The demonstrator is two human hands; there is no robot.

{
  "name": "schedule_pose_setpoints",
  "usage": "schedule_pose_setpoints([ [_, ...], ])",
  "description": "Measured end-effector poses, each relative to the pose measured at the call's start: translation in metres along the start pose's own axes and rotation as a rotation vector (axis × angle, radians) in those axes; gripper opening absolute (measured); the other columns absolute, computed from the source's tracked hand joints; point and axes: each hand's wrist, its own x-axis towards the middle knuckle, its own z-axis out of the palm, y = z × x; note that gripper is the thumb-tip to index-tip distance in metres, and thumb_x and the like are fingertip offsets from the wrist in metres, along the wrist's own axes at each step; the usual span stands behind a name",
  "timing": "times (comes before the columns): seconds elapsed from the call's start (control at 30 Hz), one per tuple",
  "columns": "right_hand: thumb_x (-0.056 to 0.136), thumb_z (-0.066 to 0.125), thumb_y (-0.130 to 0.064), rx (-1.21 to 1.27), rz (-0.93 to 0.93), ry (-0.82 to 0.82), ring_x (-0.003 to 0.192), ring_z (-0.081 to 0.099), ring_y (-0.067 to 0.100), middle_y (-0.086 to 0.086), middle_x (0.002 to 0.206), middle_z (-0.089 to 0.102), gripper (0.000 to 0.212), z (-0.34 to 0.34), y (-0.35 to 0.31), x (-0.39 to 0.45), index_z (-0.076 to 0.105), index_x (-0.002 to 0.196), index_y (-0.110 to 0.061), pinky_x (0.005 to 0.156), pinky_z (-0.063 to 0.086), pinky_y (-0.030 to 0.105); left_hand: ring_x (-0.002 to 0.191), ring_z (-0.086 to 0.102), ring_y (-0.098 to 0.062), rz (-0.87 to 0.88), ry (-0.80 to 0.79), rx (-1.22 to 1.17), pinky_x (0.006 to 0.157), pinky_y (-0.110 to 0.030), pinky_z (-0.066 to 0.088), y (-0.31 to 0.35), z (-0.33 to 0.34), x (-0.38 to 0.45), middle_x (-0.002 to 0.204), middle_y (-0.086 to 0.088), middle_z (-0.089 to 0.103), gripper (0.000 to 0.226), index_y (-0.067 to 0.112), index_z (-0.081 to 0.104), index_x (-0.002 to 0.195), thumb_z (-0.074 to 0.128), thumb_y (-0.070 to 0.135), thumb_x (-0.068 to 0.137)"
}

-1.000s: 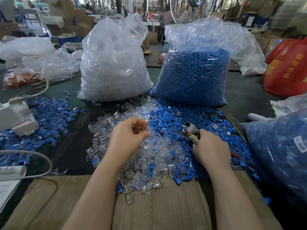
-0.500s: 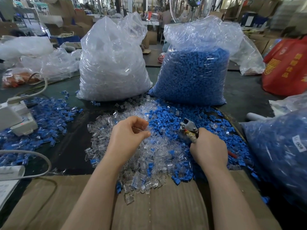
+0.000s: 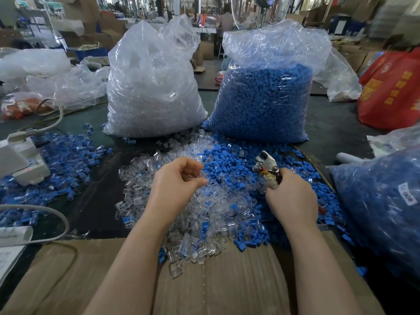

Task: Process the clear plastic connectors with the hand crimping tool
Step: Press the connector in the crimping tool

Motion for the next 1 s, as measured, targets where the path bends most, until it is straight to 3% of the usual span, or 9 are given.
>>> schedule_pose_setpoints([
  [0.2, 0.089, 0.062, -0.039, -0.005, -0.055, -0.227, 0.065, 0.052, 0.015, -0.004, 0.072, 0.058, 0.024, -0.007, 0.003, 0.003, 0.051, 0.074, -0.024, 0.052, 0.035, 0.03, 0.071, 0.066, -0.002, -0.001, 0.001, -0.006, 0.06, -0.009, 0.049, 0.0, 0.0, 0.0, 0.081, 0.008, 0.071, 0.024, 0.032, 0.068, 0.088, 0.082, 0.015, 0.078],
  [0.5, 0.087, 0.063, -0.035, -0.138, -0.128, -0.268, 0.06, 0.046, 0.01, -0.008, 0.068, 0.053, 0.022, 0.002, -0.003, -0.001, 0.051, 0.072, -0.024, 0.048, 0.031, 0.029, 0.071, 0.066, -0.001, 0.016, -0.01, 0.029, 0.062, -0.011, 0.05, 0.0, -0.001, 0.0, 0.081, 0.009, 0.07, 0.023, 0.031, 0.068, 0.087, 0.082, 0.015, 0.078],
  [0.8, 0.09, 0.058, -0.032, -0.146, -0.161, -0.273, 0.07, 0.054, 0.023, -0.005, 0.073, 0.054, 0.011, 0.005, -0.007, -0.001, 0.055, 0.084, -0.024, 0.06, 0.041, 0.033, 0.072, 0.065, 0.001, 0.016, -0.02, 0.042, 0.061, -0.006, 0.048, 0.001, 0.0, 0.001, 0.081, 0.009, 0.071, 0.023, 0.031, 0.068, 0.087, 0.082, 0.015, 0.078],
  [1.0, 0.09, 0.058, -0.032, -0.143, -0.192, -0.249, 0.07, 0.053, 0.024, -0.006, 0.07, 0.051, 0.014, 0.007, -0.005, -0.001, 0.052, 0.081, -0.024, 0.061, 0.041, 0.034, 0.07, 0.066, 0.0, 0.011, -0.02, 0.054, 0.063, -0.013, 0.048, 0.002, -0.001, 0.001, 0.081, 0.01, 0.071, 0.023, 0.033, 0.068, 0.087, 0.082, 0.016, 0.079],
])
